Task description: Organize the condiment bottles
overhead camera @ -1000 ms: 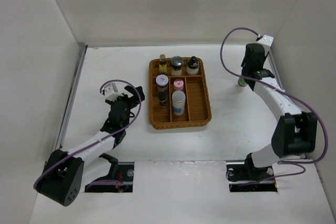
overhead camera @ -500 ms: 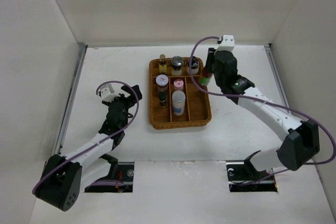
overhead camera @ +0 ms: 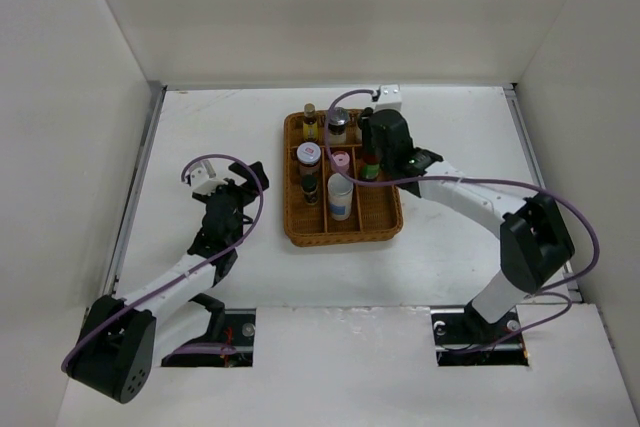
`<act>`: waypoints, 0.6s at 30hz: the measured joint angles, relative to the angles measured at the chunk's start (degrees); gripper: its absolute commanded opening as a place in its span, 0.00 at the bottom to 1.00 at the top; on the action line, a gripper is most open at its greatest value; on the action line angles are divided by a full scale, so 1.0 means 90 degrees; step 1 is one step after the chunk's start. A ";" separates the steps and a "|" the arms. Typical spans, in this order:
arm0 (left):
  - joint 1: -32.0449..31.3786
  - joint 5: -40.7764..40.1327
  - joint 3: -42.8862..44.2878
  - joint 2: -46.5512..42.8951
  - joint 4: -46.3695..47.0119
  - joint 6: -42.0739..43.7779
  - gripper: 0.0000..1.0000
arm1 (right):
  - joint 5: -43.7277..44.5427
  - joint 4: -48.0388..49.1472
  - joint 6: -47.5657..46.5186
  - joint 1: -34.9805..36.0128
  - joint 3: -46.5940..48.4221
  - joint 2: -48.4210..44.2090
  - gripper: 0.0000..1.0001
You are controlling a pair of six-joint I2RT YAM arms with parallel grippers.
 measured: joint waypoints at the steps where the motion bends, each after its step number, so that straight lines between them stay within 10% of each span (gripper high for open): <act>1: 0.0000 0.0000 0.0000 0.0000 -0.0005 0.0000 1.00 | 0.0024 0.0056 -0.0034 0.0027 -0.0002 0.0053 0.32; 18: 0.0005 -0.0044 0.0000 0.0022 -0.0097 -0.0002 1.00 | 0.0515 0.1197 -0.0444 0.0333 -0.0151 0.0119 0.80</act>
